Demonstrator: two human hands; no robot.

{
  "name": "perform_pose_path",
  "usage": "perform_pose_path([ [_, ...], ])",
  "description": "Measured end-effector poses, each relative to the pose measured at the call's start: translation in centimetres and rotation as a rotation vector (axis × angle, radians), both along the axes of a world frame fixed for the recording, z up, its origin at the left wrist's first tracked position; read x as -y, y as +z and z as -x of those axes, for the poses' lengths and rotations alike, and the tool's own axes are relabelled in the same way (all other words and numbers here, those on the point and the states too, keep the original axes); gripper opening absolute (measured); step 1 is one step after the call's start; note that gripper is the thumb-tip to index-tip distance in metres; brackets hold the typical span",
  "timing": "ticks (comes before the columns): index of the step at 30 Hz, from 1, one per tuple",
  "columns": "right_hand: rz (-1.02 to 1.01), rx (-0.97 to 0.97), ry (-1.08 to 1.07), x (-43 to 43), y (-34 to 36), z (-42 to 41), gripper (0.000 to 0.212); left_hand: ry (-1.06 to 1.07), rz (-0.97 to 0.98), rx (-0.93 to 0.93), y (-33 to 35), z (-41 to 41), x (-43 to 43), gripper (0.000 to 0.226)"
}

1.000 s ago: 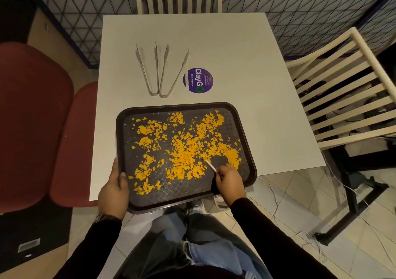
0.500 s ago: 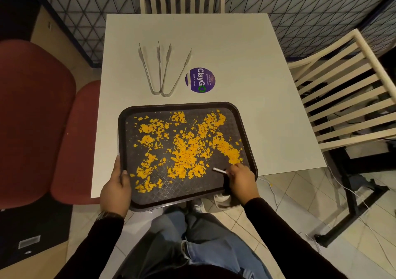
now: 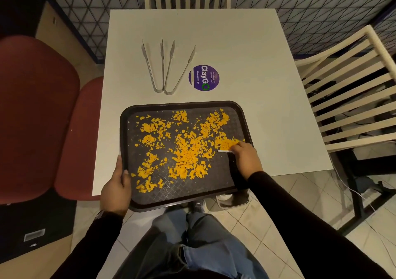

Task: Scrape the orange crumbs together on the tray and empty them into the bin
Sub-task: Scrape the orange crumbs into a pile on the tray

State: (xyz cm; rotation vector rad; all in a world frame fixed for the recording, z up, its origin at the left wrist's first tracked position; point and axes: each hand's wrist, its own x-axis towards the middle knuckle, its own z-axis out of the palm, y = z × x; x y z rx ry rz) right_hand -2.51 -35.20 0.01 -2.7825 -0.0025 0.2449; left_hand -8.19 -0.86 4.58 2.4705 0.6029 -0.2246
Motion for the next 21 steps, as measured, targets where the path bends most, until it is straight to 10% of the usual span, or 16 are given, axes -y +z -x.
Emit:
perform_pose_path([
  [21,0.038,-0.043,0.026,0.1,0.0,2.4,0.018,-0.019,0.007,0.005,-0.1,-0.3,-0.3,0.051],
])
